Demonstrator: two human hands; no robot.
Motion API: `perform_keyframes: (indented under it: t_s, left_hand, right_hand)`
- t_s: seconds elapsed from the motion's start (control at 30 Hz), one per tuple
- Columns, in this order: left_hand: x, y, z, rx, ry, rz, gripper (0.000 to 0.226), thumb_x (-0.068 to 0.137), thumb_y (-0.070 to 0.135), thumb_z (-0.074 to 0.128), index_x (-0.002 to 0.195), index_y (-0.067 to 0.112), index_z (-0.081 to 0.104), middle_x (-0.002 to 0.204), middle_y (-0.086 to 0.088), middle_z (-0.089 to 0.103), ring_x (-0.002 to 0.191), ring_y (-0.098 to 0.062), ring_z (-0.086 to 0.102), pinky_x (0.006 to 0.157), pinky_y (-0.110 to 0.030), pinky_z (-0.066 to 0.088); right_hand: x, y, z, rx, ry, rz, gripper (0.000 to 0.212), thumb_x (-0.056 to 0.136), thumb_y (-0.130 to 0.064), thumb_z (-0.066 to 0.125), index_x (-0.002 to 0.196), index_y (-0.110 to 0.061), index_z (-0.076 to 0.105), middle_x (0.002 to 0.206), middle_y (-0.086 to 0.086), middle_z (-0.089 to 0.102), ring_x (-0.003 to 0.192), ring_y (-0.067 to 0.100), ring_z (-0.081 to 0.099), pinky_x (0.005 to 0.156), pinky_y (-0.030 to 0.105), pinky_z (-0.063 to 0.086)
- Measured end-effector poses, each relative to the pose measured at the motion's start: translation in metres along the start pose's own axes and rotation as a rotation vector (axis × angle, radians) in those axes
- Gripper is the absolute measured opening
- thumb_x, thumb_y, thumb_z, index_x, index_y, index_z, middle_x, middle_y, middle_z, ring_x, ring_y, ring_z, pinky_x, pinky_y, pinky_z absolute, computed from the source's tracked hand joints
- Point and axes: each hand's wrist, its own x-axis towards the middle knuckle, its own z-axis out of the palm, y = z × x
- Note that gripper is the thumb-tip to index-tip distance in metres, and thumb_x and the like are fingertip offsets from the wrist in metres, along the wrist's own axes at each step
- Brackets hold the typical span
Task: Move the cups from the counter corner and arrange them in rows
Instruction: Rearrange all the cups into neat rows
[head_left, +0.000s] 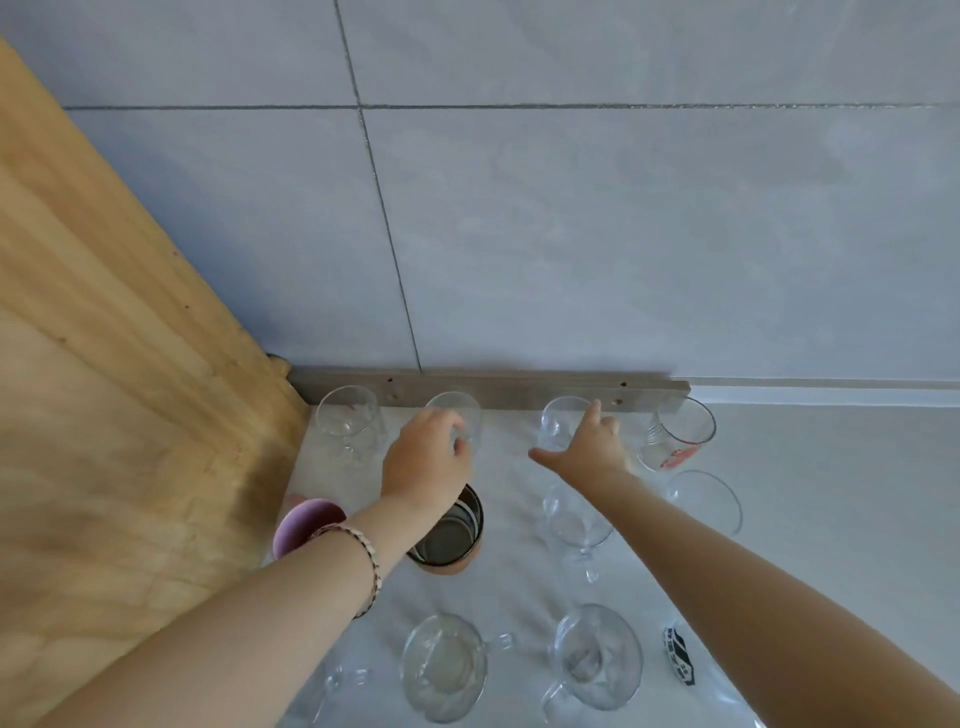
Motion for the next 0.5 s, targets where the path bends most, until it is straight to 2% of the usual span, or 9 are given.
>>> perform_keyframes:
  t_s: [0.13,0.27,0.33,0.43,0.5]
  left_hand:
    - [-0.005,-0.043,-0.026,0.005,0.059,-0.090,0.030,0.090,0.014,0.046,0.118,0.013,0.058,0.124,-0.005,0.058,0.114,-0.024,0.054,0.086,-0.032,0.043]
    - [-0.011,-0.076,-0.033,0.018,0.086,-0.144,0.031,0.088,0.012,0.049,0.117,0.011,0.059,0.126,-0.009,0.058,0.116,-0.028,0.054,0.092,-0.037,0.046]
    - [-0.015,-0.085,-0.034,0.021,0.089,-0.166,0.033,0.088,0.013,0.050,0.119,0.010,0.058,0.127,-0.010,0.057,0.117,-0.028,0.054,0.093,-0.037,0.046]
    - [-0.020,-0.094,-0.035,0.030,0.047,-0.210,0.042,0.085,0.020,0.054,0.126,0.012,0.053,0.131,-0.011,0.054,0.122,-0.028,0.050,0.098,-0.037,0.044]
    - [-0.026,-0.099,-0.038,0.024,0.004,-0.250,0.057,0.081,0.029,0.058,0.133,0.014,0.044,0.138,-0.010,0.047,0.127,-0.028,0.045,0.101,-0.037,0.041]
  right_hand:
    - [0.008,-0.008,0.008,-0.009,0.099,0.044,0.095,0.084,-0.033,0.066,0.150,-0.005,0.004,0.148,0.017,0.026,0.124,0.033,0.051,0.100,0.037,0.044]
    - [0.010,-0.010,0.013,-0.011,0.127,0.056,0.092,0.082,-0.038,0.069,0.148,-0.005,0.015,0.144,0.015,0.032,0.122,0.034,0.052,0.095,0.040,0.047]
    - [0.007,-0.013,0.013,-0.033,0.108,0.086,0.096,0.082,-0.043,0.068,0.149,-0.006,0.011,0.146,0.014,0.031,0.124,0.034,0.051,0.094,0.040,0.047]
    - [-0.007,-0.023,0.014,-0.163,0.140,0.103,0.103,0.082,-0.054,0.061,0.150,-0.005,0.001,0.150,0.018,0.023,0.134,0.036,0.036,0.106,0.040,0.037]
    - [-0.026,-0.034,0.013,-0.217,0.207,-0.028,0.094,0.086,-0.055,0.055,0.150,-0.007,0.005,0.152,0.019,0.018,0.140,0.036,0.023,0.113,0.042,0.027]
